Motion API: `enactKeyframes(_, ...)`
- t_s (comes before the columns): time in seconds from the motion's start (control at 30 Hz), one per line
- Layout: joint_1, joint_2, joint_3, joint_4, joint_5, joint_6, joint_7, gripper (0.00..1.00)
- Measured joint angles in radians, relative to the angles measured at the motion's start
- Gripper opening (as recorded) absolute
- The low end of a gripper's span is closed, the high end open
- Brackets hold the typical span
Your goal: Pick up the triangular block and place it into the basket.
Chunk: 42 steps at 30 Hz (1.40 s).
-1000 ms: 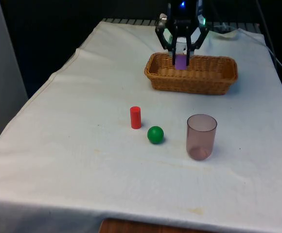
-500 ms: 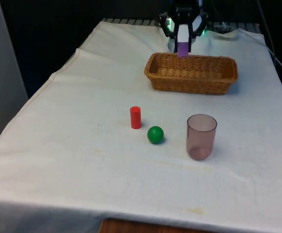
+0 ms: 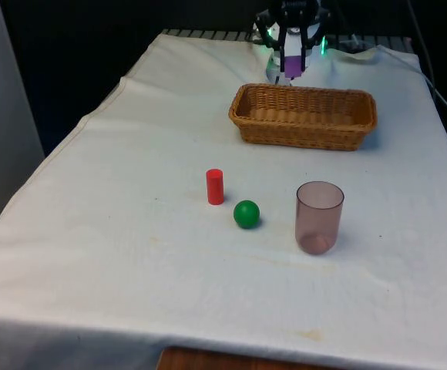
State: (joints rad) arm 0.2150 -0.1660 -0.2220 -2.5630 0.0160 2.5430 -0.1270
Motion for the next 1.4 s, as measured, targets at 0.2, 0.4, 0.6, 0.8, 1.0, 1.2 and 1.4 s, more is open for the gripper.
enactKeyframes(0.2, -0.001, -0.059, -0.001, -0.078, -0.011, 0.037, 0.000, 0.34)
enactKeyframes(0.4, -0.001, -0.086, -0.004, -0.136, -0.021, 0.080, 0.000, 0.34)
enactKeyframes(0.6, -0.001, -0.102, -0.007, -0.207, -0.027, 0.144, -0.002, 0.34)
enactKeyframes(0.8, -0.001, -0.110, -0.011, -0.283, -0.034, 0.222, -0.003, 0.34)
enactKeyframes(1.0, -0.001, -0.108, -0.012, -0.336, -0.037, 0.284, -0.006, 0.34)
enactKeyframes(1.2, -0.001, -0.055, -0.013, -0.353, -0.037, 0.352, -0.007, 0.34)
enactKeyframes(1.4, 0.001, 0.049, -0.012, -0.327, -0.037, 0.416, -0.003, 0.34)
